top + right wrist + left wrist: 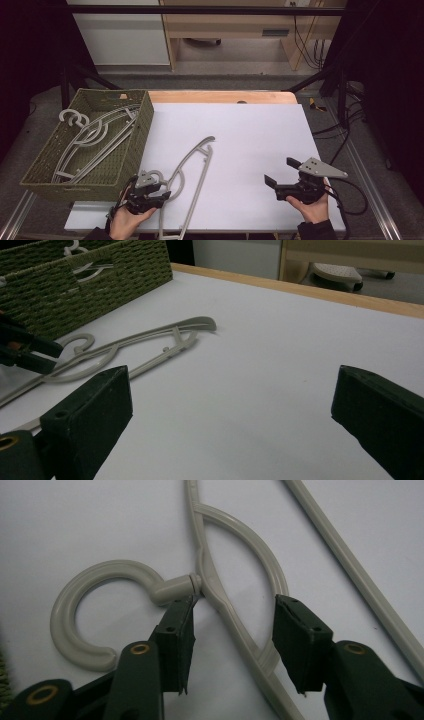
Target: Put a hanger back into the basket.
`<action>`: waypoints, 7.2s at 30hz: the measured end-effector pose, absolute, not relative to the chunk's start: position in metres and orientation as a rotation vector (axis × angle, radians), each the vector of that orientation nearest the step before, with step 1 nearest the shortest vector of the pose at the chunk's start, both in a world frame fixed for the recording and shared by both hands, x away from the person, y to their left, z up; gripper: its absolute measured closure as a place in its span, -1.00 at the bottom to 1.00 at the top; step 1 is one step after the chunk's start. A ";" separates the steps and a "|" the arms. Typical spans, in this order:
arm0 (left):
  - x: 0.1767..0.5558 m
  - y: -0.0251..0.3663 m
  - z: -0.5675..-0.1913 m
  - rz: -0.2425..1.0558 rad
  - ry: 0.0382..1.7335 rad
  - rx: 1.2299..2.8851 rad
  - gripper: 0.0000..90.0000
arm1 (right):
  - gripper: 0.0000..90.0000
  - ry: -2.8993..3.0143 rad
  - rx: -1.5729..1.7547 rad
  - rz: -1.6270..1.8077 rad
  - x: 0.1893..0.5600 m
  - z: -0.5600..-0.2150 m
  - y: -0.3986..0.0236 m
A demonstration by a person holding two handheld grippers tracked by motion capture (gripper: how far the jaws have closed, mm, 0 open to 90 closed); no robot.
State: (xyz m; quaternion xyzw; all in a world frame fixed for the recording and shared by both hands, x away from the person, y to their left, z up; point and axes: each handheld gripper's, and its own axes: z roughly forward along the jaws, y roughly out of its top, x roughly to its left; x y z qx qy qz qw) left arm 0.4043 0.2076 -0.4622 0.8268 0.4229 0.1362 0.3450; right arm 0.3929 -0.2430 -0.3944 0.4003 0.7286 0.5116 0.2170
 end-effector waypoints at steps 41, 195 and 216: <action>0.462 0.176 -0.462 0.398 1.123 2.235 0.71 | -0.93 2.024 1.115 1.414 0.395 -0.397 -0.244; 0.397 0.218 -0.390 0.556 1.028 2.208 0.83 | -0.95 1.979 1.148 1.447 0.391 -0.391 -0.257; 0.406 0.265 -0.323 0.735 1.038 2.037 0.83 | -0.96 1.967 1.152 1.433 0.391 -0.393 -0.258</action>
